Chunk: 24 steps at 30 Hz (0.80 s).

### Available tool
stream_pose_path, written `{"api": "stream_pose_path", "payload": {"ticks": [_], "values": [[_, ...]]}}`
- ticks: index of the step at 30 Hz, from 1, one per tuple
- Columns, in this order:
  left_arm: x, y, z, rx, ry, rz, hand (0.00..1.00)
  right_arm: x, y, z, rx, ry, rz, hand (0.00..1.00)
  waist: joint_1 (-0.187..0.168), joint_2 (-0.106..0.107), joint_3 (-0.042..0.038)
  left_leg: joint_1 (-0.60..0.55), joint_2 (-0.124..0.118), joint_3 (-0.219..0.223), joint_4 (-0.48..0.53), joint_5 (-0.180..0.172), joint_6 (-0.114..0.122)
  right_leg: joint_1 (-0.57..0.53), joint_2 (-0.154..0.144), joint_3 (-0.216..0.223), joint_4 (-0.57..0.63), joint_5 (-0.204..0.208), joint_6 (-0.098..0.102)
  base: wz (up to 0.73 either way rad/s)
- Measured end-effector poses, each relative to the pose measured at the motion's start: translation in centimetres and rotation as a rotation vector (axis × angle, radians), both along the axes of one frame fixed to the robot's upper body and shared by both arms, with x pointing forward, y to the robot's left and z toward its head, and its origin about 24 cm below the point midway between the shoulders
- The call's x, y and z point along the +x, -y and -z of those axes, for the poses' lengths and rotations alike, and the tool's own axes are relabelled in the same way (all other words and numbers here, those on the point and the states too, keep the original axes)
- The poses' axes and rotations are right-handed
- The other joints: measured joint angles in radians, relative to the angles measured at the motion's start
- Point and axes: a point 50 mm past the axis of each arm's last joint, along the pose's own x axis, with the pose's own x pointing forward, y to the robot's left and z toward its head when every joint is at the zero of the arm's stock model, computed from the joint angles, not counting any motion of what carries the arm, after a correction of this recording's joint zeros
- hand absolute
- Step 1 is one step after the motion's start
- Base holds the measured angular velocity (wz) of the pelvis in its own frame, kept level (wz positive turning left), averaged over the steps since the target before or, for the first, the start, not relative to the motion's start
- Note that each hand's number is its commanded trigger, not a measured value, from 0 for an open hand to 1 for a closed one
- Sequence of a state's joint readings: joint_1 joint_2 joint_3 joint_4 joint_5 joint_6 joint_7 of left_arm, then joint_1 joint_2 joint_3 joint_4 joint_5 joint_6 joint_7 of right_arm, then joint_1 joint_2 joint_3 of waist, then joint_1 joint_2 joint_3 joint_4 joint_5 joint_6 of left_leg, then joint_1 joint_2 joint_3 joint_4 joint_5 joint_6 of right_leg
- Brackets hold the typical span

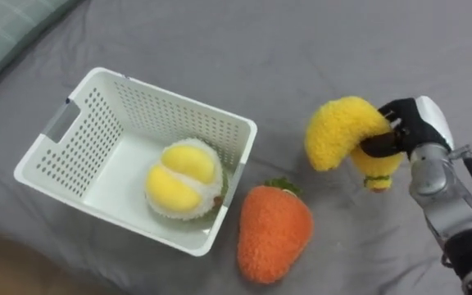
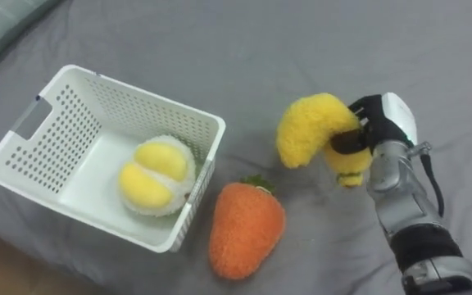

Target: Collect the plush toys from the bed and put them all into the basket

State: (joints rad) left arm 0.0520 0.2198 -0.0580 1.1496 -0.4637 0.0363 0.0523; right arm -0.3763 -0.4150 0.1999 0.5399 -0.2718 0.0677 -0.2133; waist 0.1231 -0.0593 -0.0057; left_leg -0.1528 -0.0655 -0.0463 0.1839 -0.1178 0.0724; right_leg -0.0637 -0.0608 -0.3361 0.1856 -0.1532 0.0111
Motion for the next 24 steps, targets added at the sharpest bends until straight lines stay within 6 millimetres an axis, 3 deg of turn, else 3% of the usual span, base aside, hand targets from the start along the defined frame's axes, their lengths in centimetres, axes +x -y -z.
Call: {"api": "stream_pose_path", "payload": {"ticks": [4,11,19,24], "values": [[-0.6,-0.1,0.1,0.011,-0.011,-0.024,0.00,-0.5,-2.0,-1.8,0.037,0.083,-0.101,1.00,-0.012,-0.005,0.0025,0.052,0.000,0.004,-0.019,-0.001,0.001,0.050,0.000,0.009,-0.002,-0.001,0.002,-0.04],[-1.1,0.1,0.2,0.006,-0.030,-0.022,0.00,-0.5,-2.7,-2.7,0.036,0.091,-0.128,1.00,-0.005,-0.019,0.0023,0.080,-0.003,0.016,-0.015,-0.001,0.002,0.081,0.004,0.025,-0.011,-0.003,0.005,-0.05],[-1.8,1.0,0.5,-0.007,-0.065,-0.018,0.00,-0.9,-6.2,-6.8,0.027,0.242,-0.261,1.00,0.027,-0.023,0.0062,0.095,-0.001,0.017,-0.014,-0.002,0.002,0.090,0.010,0.034,-0.016,-0.002,0.004,-0.02],[-1.2,0.7,0.4,0.003,-0.054,-0.008,0.00,-1.0,-6.9,-7.7,0.030,0.248,-0.309,1.00,0.056,-0.034,0.0137,0.092,-0.002,0.006,-0.017,-0.002,0.002,0.091,0.010,0.027,-0.017,-0.002,0.004,0.07]]}}
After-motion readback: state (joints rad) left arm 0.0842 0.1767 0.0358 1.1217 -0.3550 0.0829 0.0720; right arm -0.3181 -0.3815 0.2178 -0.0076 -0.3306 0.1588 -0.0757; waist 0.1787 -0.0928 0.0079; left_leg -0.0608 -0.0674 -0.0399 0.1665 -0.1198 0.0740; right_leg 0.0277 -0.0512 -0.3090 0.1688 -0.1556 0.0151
